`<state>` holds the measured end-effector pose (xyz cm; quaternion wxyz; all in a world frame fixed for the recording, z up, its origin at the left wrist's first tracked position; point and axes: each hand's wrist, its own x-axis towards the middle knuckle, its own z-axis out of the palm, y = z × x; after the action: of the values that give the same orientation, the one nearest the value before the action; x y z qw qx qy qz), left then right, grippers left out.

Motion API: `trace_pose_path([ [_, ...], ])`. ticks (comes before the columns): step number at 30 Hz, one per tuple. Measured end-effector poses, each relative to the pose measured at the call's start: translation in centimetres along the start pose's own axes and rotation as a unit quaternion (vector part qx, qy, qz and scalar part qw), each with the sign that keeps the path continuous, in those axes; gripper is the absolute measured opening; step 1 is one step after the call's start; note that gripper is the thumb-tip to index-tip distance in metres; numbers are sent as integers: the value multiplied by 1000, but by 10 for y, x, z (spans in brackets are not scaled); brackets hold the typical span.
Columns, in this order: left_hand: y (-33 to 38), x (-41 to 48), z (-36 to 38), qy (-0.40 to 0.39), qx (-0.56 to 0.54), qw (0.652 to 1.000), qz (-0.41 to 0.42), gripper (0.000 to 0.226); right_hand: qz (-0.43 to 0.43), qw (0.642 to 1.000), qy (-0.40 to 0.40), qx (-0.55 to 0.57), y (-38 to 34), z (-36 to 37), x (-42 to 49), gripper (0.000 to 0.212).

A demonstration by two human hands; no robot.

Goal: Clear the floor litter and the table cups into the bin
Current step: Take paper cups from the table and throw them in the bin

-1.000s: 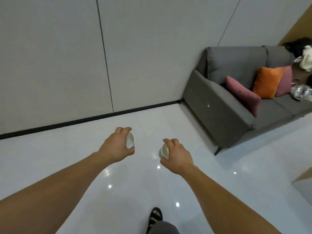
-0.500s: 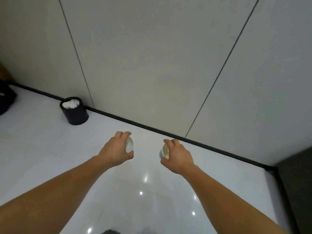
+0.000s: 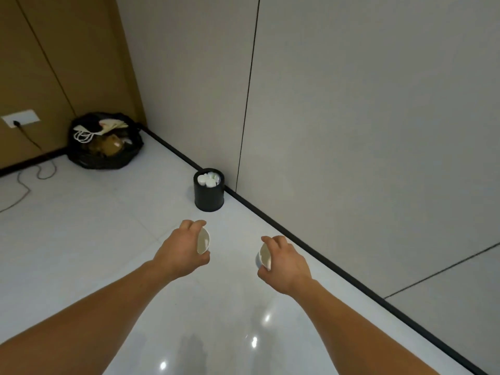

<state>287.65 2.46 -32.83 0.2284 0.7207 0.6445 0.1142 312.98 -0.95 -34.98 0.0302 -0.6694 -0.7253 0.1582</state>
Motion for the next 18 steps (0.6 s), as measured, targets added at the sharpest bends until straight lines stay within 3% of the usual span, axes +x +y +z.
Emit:
trace_pose_path([
  [5, -41, 67, -30, 8, -7, 1000, -13, 78, -26, 1000, -11, -1, -39, -2, 81, 74],
  [18, -75, 287, -79, 31, -1, 997, -72, 79, -95, 995, -36, 22, -48, -35, 359, 77],
])
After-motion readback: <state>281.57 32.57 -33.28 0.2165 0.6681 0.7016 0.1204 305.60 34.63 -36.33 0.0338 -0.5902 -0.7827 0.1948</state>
